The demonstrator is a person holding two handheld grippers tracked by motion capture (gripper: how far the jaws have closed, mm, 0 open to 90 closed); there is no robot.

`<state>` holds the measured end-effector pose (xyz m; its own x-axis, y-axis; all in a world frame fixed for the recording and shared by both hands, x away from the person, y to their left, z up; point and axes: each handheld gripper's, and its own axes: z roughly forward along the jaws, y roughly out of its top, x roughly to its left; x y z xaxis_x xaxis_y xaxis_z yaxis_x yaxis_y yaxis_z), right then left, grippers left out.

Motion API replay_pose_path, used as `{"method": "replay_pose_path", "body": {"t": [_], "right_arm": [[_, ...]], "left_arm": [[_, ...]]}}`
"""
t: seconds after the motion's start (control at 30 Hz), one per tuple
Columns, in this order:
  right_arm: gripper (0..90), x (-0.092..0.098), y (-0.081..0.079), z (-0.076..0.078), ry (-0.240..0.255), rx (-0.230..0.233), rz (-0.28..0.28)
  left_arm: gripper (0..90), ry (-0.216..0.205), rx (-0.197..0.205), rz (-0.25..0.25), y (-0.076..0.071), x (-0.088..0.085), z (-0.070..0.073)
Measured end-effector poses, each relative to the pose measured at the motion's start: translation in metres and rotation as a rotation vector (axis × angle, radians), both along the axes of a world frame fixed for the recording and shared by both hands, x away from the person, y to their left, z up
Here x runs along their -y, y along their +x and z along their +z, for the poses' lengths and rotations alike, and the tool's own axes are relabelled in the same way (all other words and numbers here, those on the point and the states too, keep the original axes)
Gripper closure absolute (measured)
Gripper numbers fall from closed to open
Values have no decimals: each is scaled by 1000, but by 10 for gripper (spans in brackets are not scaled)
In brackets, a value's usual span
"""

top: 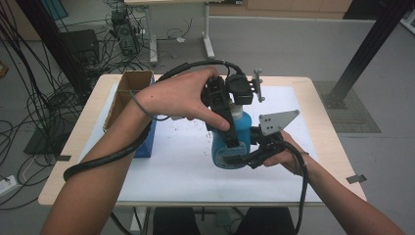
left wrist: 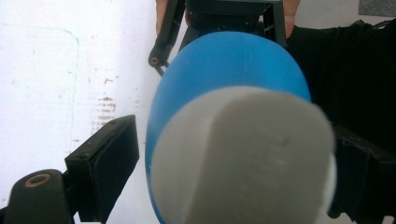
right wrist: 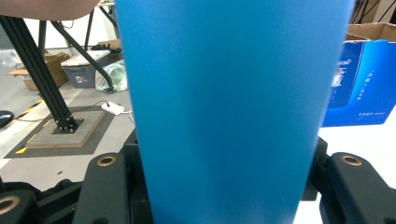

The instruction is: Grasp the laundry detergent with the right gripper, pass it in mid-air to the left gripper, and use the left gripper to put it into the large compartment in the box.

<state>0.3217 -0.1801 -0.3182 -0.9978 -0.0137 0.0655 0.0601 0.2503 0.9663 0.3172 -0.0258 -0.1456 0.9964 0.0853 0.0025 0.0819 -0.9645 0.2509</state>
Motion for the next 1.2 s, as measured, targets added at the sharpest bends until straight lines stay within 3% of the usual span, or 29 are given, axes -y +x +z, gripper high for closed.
{"method": "replay_pose_path", "body": {"t": [1.2], "right_arm": [[409, 1, 1, 0, 6, -5, 11]], "left_arm": [[123, 8, -6, 7, 4, -2, -4]]}}
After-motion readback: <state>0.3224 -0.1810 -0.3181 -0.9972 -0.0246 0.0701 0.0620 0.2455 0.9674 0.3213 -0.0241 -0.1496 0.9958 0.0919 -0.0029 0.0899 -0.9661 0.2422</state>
